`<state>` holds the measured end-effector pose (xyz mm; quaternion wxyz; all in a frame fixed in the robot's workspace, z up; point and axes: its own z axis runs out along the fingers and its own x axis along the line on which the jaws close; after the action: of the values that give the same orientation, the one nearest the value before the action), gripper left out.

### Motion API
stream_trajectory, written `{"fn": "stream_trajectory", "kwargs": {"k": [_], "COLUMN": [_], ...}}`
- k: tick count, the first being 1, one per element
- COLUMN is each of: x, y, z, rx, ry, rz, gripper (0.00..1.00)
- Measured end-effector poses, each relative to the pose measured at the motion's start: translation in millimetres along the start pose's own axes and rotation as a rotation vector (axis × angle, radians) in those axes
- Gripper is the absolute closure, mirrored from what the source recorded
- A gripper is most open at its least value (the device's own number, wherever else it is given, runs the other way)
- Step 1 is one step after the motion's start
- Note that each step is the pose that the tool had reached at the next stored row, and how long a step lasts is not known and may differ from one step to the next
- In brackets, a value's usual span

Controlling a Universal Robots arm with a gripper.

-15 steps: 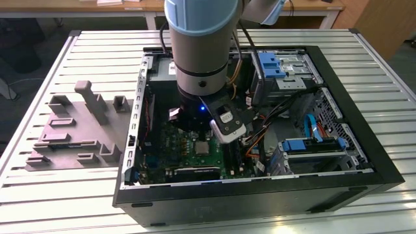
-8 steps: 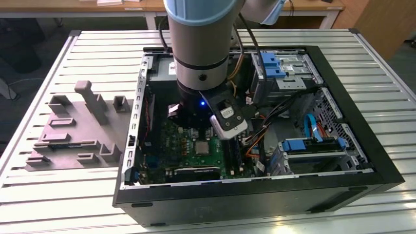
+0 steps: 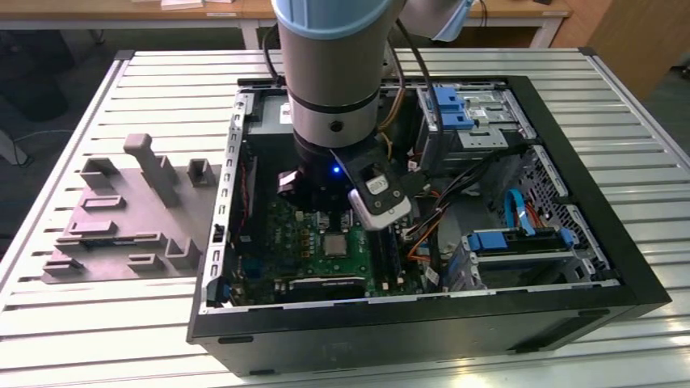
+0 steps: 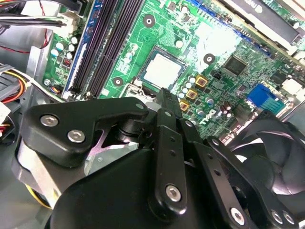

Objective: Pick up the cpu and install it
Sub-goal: 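Close the cpu cover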

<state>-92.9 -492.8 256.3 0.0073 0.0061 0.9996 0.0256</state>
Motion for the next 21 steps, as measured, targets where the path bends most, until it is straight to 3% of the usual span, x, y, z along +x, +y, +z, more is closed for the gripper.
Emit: {"fn": "stream_trajectory", "kwargs": {"k": [5, 14, 21], "x": [0.0, 0.0, -1.1], "y": [0.0, 0.0, 0.3], "z": [-0.1, -0.1, 0.0], "rx": [-0.0001, -0.0016, -0.0017], "ry": [0.0008, 0.0061, 0.0066], "rz": [-0.015, -0.118, -0.128], "gripper": [0.89, 0.89, 0.89]}}
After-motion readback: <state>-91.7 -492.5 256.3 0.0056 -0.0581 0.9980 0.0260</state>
